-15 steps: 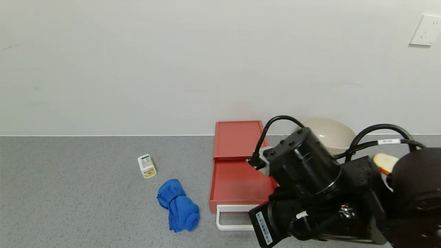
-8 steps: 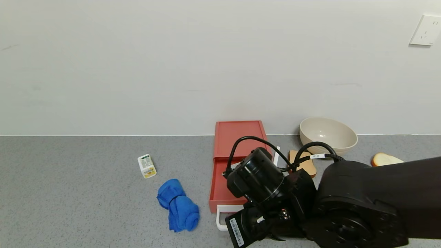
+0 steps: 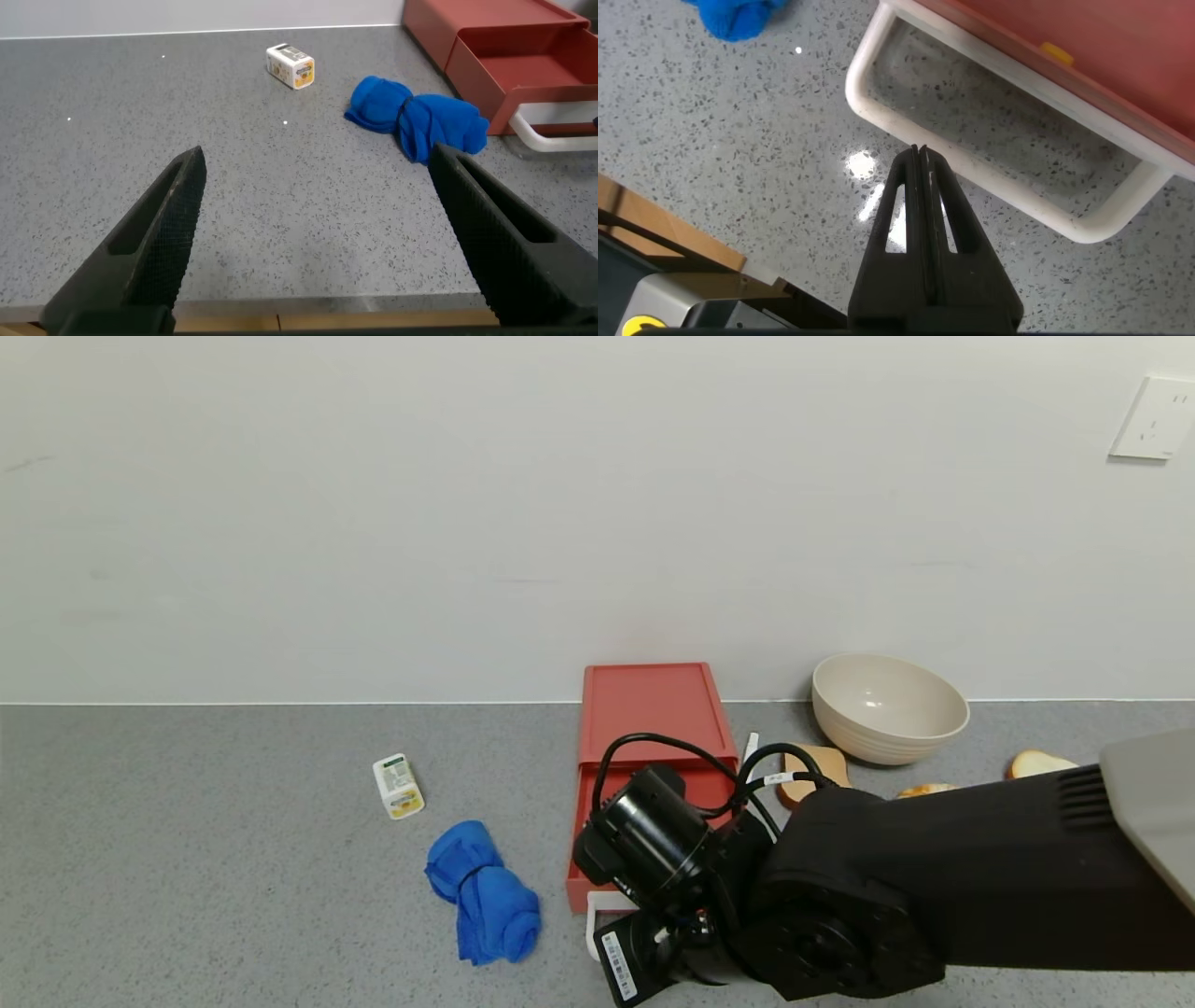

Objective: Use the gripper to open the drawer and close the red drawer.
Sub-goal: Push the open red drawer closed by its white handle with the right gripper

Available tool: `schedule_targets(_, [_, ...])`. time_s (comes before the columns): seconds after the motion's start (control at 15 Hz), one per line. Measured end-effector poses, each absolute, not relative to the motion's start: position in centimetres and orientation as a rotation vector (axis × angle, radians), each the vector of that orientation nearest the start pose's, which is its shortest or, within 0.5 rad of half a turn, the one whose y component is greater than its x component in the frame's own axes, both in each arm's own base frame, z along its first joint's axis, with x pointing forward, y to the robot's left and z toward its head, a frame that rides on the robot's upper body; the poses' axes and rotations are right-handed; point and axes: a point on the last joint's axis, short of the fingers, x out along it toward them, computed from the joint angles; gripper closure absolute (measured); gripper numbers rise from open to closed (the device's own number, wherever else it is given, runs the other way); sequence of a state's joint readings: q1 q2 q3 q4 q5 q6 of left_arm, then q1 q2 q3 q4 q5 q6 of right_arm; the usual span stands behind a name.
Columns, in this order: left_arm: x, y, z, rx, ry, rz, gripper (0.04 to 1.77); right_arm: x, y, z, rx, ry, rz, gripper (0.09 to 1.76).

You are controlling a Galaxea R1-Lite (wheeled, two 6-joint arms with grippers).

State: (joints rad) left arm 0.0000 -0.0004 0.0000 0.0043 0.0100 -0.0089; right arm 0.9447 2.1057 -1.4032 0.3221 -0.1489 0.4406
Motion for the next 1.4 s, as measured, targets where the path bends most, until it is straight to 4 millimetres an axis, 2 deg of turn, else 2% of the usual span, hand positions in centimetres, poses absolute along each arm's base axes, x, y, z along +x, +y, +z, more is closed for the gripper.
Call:
schedule_targets(0.27, [-2.3,0.0,7.5,-0.009,0.004,0.010,0.09,23.6,31.6,10.5,-0.184,1.004,0.453,1.73])
schedule_targets(0.87, [-2.3,0.0,7.5,-0.009,0.004,0.010,0.09,25.2,32.0,10.0,-0.169,0.993,0.430,1.73])
schedule_targets(1.4, [-2.3,0.0,7.5,-0.009,0.004,0.010,0.09,27.2,31.6,10.3,-0.195,0.963,0.430,1.73])
